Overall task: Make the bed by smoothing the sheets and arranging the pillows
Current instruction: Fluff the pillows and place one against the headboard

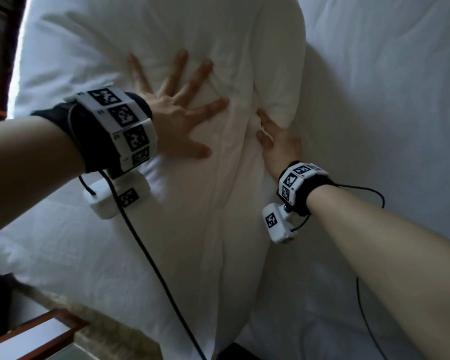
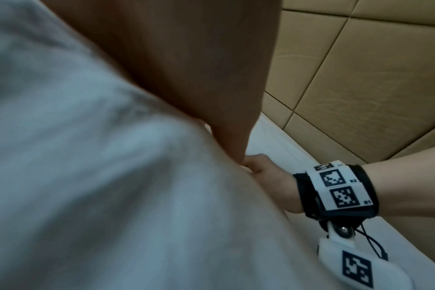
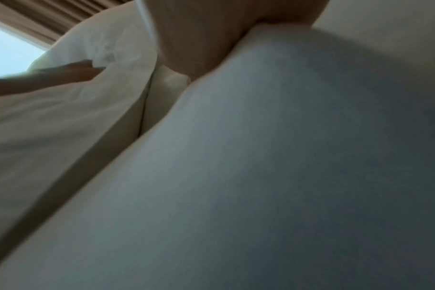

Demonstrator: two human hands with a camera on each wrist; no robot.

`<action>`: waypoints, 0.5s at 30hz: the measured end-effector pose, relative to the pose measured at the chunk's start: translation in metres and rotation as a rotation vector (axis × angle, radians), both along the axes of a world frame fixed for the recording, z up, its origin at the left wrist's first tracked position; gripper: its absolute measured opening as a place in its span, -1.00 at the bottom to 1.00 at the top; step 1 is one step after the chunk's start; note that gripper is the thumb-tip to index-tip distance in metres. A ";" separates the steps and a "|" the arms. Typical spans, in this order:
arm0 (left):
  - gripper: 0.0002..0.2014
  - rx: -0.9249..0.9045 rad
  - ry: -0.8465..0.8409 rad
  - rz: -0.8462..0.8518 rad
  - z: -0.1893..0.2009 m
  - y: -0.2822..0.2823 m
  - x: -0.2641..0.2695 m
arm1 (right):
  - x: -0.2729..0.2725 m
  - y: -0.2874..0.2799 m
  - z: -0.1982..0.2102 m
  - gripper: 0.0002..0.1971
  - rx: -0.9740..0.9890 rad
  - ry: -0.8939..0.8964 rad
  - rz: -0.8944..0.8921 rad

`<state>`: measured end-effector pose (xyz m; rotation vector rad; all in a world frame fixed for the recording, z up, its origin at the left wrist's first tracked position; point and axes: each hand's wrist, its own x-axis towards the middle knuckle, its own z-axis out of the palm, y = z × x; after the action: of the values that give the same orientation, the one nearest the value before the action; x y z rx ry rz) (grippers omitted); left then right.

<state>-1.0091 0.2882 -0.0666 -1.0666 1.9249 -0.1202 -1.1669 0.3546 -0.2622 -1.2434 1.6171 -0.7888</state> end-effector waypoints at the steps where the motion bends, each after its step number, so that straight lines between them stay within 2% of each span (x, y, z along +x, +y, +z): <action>1: -0.10 -0.005 0.002 -0.001 0.000 0.001 -0.002 | -0.003 0.000 -0.001 -0.55 -0.022 0.014 0.004; 7: -0.08 -0.007 -0.002 -0.017 0.009 0.010 -0.016 | -0.016 0.010 0.008 -0.70 -0.170 -0.034 -0.122; 15: -0.10 0.082 -0.029 -0.014 0.037 0.039 -0.050 | -0.043 0.061 0.037 -0.72 -0.208 -0.092 -0.207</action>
<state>-1.0593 0.3268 -0.0299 -0.9914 1.8957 -0.0633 -1.2099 0.4155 -0.2250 -1.1751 1.6372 -1.1518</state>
